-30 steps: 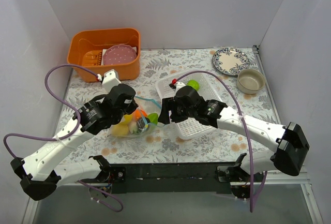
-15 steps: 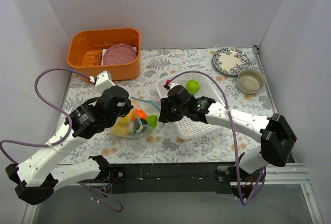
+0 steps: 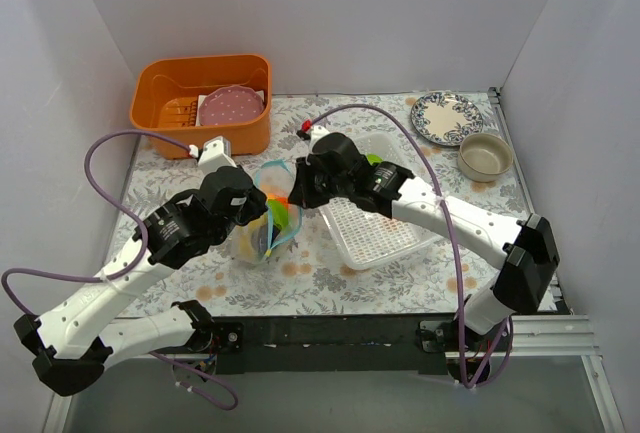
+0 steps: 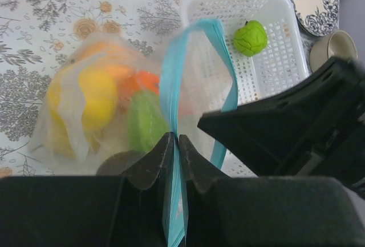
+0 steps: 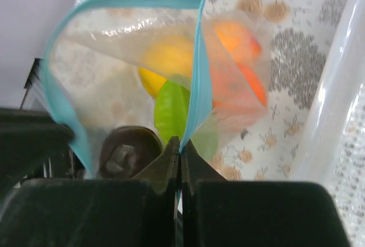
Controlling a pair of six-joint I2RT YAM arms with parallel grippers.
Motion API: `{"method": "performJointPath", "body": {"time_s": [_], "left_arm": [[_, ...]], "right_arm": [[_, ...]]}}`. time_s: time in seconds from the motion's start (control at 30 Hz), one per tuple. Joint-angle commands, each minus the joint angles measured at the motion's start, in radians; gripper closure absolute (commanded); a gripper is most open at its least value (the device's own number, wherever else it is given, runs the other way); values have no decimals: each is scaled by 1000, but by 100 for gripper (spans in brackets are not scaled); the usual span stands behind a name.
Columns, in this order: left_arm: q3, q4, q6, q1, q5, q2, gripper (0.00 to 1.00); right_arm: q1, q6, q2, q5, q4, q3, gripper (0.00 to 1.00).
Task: Place the food in the zip-top bag and seal the zipper
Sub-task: Adjust the zipper food storage bag at the center of the board.
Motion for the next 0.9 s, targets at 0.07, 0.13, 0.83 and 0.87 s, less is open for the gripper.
{"method": "performJointPath", "body": {"time_s": [0.07, 0.13, 0.83, 0.87], "left_arm": [[-8, 54, 39, 3, 90, -4, 91], [-10, 52, 38, 3, 84, -10, 91], [208, -138, 85, 4, 5, 78, 94], [187, -108, 88, 3, 16, 90, 94]], "right_arm": [[-12, -86, 67, 3, -25, 195, 99], [-18, -97, 81, 3, -31, 209, 99], [-110, -57, 205, -224, 38, 274, 99], [-115, -55, 205, -222, 47, 254, 99]]}}
